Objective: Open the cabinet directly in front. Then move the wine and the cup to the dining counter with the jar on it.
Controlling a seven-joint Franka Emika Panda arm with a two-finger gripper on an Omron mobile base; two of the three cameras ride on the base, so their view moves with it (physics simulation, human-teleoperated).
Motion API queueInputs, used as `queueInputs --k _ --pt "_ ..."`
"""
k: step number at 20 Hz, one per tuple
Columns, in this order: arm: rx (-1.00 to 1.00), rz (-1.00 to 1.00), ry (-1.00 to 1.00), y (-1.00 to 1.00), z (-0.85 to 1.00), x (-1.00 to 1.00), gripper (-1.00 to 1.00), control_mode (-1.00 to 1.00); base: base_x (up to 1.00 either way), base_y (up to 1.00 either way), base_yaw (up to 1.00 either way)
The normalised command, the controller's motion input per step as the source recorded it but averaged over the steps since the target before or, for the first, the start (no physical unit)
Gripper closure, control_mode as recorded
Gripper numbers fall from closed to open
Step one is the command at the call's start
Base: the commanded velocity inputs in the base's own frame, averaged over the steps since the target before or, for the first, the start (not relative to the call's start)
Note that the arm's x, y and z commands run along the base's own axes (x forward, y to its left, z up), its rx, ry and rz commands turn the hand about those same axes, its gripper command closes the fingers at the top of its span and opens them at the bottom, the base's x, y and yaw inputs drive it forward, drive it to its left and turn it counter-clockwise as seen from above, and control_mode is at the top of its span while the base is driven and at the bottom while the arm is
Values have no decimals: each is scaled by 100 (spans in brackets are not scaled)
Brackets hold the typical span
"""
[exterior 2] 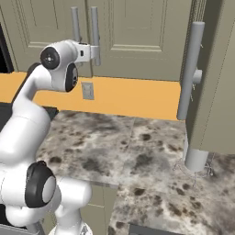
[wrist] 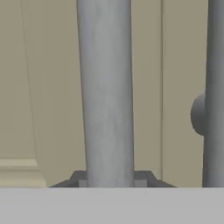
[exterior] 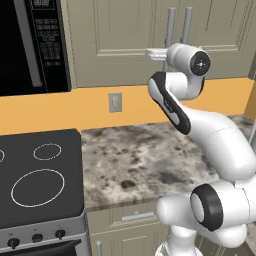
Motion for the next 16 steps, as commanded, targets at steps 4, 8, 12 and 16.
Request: queueInputs --k 4,8,12,16 --pt "0 -1 -4 36 31 -68 100 -100 0 0 0" --pt "0 -5 -6 50 45 -81 100 -100 0 0 0" --pt "0 -10 -4 68 48 -89 100 -100 0 0 0" --pt "0 -12 -3 81 54 -89 100 -100 0 0 0"
